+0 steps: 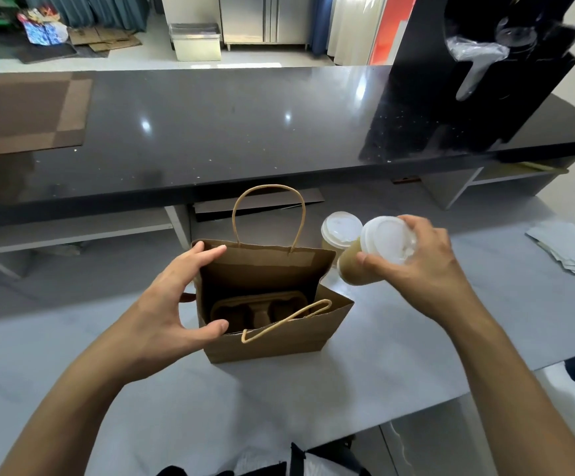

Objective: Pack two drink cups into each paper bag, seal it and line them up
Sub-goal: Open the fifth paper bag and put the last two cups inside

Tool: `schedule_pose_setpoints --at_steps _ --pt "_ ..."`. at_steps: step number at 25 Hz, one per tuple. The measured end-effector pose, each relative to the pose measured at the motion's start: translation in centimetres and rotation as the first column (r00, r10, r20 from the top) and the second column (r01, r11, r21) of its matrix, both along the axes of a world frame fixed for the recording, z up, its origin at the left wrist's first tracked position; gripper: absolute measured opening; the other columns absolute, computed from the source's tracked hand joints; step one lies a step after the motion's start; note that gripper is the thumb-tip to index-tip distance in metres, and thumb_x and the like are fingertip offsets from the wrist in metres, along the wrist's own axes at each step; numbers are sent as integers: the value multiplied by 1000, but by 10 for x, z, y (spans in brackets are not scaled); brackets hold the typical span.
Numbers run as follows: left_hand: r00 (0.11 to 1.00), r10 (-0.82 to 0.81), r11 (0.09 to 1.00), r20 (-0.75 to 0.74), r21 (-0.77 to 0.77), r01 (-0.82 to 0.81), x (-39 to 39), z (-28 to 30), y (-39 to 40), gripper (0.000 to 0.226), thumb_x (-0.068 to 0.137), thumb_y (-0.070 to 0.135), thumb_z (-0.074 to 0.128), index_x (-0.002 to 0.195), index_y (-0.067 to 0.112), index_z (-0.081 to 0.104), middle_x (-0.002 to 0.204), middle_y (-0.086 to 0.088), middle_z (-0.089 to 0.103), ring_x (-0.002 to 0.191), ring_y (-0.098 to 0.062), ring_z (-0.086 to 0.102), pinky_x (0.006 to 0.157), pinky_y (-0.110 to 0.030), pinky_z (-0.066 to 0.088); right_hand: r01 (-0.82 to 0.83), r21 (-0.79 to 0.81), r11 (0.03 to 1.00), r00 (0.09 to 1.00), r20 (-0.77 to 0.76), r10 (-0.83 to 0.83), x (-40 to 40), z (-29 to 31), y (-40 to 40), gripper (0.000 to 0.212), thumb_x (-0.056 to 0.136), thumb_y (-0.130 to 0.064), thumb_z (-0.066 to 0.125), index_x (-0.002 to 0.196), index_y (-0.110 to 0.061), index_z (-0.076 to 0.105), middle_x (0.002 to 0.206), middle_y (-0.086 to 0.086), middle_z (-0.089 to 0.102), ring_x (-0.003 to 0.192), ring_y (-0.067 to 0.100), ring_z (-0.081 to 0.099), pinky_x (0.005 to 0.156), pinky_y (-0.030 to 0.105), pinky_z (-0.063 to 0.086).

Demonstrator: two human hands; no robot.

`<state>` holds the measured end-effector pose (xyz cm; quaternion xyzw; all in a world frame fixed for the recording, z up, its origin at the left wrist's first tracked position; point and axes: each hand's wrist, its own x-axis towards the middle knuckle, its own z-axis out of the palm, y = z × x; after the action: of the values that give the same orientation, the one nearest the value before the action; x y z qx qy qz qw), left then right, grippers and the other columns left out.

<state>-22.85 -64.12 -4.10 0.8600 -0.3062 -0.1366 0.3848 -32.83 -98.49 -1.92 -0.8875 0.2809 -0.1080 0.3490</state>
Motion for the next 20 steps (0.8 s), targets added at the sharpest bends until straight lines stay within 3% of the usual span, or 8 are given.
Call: schedule_pose_setpoints --at_steps 2,5,9,14,17,20 --pt "1000 1 1000 -1 0 -1 1 1 -1 96 77 28 85 146 61 27 162 29 15 144 4 25 98 -5 34 -29 -18 999 994 105 31 -8 27 9 90 61 -73 75 138 -36 43 120 -8 39 96 9 50 67 11 35" --pt "1000 3 1000 -10 1 -3 2 1 -2 96 77 29 85 147 58 27 162 27 14 146 1 23 107 -16 34 -83 -66 994 971 221 96 -16 57 24 94 59 -79 69 139 -39 43 118 -12 39 97 -5 48 69 8 35" --pt "1000 -5 1000 -20 10 5 0 4 -4 96 77 33 86 147 58 26 163 27 11 146 0 21 112 -24 33 -210 -61 976 930 294 219 -14 75 36 84 67 -79 72 137 -46 41 124 -16 41 109 -11 46 76 11 43" --pt "999 -2 999 -40 40 3 1 5 -3 101 74 42 87 147 61 21 164 26 8 151 -10 18 121 -44 30 -488 56 871 862 189 471 7 73 54 83 67 -48 79 141 -50 40 128 -25 42 116 -7 44 80 8 46" --pt "999 -8 999 -50 50 10 1 3 -2 103 70 48 86 148 61 19 164 27 6 152 -10 16 122 -44 27 -622 96 777 783 93 616 22 69 61 83 72 -39 85 139 -54 38 129 -26 43 120 1 44 92 24 45" --pt "998 -9 999 -58 52 12 0 2 -1 106 68 50 87 147 63 18 162 30 5 151 -6 14 123 -39 25 -730 66 680 680 -27 732 38 59 69 83 73 -37 86 138 -55 38 133 -29 35 121 -5 40 89 19 43"
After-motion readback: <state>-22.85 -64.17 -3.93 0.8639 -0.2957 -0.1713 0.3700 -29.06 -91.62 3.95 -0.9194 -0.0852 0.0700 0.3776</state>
